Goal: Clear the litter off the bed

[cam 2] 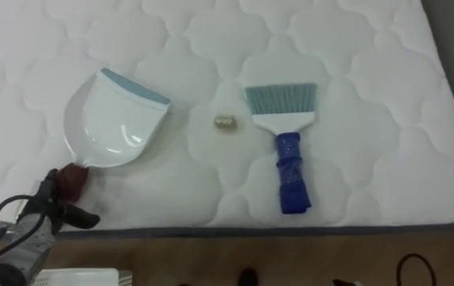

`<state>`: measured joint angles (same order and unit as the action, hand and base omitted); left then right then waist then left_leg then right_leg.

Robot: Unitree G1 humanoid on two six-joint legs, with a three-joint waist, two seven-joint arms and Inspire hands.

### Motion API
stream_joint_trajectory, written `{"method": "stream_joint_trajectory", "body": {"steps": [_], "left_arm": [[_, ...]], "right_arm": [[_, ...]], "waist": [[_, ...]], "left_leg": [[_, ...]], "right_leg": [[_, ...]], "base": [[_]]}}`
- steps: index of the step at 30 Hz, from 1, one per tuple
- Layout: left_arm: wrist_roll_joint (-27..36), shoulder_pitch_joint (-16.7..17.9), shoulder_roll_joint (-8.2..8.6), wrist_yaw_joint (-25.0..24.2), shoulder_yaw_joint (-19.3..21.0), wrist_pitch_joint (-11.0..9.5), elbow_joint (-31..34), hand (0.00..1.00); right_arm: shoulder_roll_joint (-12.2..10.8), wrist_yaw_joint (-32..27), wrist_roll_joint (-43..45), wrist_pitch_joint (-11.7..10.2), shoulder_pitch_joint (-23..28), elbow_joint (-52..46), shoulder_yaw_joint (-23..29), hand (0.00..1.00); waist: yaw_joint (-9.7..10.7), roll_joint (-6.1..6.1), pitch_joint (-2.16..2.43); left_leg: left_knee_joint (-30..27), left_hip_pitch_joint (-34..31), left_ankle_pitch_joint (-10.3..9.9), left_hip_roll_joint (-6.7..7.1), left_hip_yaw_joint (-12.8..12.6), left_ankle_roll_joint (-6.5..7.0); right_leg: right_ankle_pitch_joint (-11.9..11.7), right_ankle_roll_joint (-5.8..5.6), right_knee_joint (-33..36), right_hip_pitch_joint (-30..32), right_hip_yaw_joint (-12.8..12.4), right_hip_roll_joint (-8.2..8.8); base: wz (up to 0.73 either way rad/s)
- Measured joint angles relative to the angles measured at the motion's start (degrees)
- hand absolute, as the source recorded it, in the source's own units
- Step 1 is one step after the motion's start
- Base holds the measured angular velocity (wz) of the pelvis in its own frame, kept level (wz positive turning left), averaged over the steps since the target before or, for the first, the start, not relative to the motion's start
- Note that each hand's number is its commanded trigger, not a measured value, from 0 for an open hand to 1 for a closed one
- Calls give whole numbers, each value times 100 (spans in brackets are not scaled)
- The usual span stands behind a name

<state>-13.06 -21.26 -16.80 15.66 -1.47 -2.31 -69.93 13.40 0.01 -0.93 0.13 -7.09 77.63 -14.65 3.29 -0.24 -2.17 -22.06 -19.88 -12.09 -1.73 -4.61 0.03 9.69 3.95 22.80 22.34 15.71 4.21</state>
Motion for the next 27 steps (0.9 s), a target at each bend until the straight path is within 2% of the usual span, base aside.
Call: {"method": "stream_joint_trajectory", "body": {"steps": [4, 11, 18, 19, 20, 21, 27], "left_arm": [[-24, -80, -52, 29, 5, -3, 2, 0], [-114, -222, -131, 577, -4, -24, -2, 0], [-113, -377, -159, 817, -21, -3, -135, 0], [-112, -398, -159, 873, -71, 7, -178, 26], [-112, -431, -160, 919, -151, 39, -178, 58], [-112, -457, -160, 943, -178, 47, -178, 100], [-106, -588, -178, 1311, -298, 113, -276, 100]], "right_arm": [[0, -22, -7, -3, 36, -1, 0, 0], [1, -198, -78, 8, 40, -1, -220, 0], [2, -191, -80, 85, 137, -12, -372, 0], [1, -190, -80, 108, 149, -28, -444, 0], [1, -190, -102, 121, 150, -32, -483, 0], [1, -191, -108, 121, 148, -35, -497, 0], [-1, -193, -108, 164, 157, -115, -588, 0]], "waist": [[10, -54, -1], [106, -147, -37], [128, -146, -47], [137, -137, -53], [162, -123, -59], [167, -117, -64], [181, -99, -78]], "left_leg": [[-175, -269, 0, -14, -8, 2], [-431, -770, 0, -56, -13, 2], [-567, -957, -1, -64, 2, 3], [-572, -967, -1, -63, 15, 4], [-587, -1010, -1, -65, 12, 4], [-609, -1051, -1, -66, 11, 4], [-763, -1224, -11, -62, 1, 20]], "right_leg": [[-6, 10, 88, 228, -18, 1], [-41, 70, 202, 670, -18, -10], [-82, 86, 223, 811, -18, -24], [-84, 86, 227, 815, -17, -20], [-85, 84, 235, 855, -16, -18], [-86, 83, 240, 884, -14, -18], [-83, 93, 419, 1067, -23, 25]], "base": [[0], [1], [0], [0], [0], [0], [0]]}}
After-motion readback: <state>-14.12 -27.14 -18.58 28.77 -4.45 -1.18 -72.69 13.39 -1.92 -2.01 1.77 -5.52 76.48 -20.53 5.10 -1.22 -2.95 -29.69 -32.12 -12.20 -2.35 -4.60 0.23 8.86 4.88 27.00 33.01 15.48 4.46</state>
